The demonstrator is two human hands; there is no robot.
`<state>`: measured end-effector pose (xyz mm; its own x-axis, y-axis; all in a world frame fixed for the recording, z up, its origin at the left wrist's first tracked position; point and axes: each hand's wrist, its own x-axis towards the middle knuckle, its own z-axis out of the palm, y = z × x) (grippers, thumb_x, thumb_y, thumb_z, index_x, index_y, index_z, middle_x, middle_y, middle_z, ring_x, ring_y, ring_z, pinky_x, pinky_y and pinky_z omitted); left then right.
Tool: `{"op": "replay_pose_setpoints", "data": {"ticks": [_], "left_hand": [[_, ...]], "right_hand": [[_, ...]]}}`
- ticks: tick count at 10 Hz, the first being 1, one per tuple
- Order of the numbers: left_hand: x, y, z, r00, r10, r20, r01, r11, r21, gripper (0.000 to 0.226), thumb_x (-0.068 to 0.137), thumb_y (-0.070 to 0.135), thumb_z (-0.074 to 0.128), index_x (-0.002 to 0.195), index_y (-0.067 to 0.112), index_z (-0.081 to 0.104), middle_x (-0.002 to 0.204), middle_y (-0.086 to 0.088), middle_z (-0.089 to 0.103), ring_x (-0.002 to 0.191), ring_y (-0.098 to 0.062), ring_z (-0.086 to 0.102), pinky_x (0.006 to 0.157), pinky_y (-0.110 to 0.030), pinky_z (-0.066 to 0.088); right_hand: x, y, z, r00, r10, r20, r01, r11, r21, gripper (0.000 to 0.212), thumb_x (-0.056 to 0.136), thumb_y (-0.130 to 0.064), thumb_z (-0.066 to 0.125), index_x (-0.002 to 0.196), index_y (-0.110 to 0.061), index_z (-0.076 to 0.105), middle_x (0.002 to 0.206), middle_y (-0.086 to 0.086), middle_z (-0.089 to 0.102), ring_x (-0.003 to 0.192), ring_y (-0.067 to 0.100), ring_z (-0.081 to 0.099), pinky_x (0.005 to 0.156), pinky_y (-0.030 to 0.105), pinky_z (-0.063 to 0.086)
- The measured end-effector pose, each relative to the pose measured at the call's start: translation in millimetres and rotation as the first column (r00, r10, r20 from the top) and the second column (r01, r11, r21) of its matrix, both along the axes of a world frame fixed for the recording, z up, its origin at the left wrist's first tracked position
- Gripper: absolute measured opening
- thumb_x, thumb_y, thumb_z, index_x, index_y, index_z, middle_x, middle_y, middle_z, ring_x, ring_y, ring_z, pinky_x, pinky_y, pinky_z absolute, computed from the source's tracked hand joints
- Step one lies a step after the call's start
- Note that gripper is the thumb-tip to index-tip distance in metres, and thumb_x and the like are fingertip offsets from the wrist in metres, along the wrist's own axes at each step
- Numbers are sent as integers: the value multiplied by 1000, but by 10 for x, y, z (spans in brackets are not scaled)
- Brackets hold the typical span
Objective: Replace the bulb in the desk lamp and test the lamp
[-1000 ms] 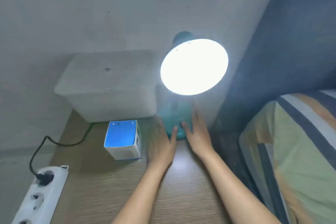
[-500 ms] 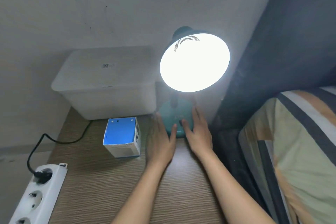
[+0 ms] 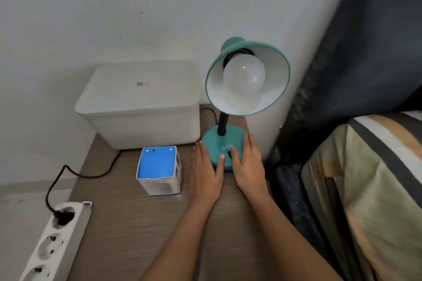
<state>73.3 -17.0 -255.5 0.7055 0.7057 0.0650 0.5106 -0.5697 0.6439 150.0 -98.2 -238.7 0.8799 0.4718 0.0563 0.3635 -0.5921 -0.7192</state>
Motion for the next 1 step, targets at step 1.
{"op": "replay_pose_setpoints", "data": {"ticks": [1], "left_hand": [[-113, -70, 13, 1000, 15, -16, -16, 1000, -3, 81, 86, 59, 16, 149, 8, 7, 159, -7, 10, 146, -16, 7, 117, -27, 6]], "right_hand": [[-154, -133, 11, 1000, 6, -8, -6, 1000, 1, 62, 98, -34, 36, 149, -12, 11, 160, 2, 8, 147, 15, 8, 115, 24, 6]]}}
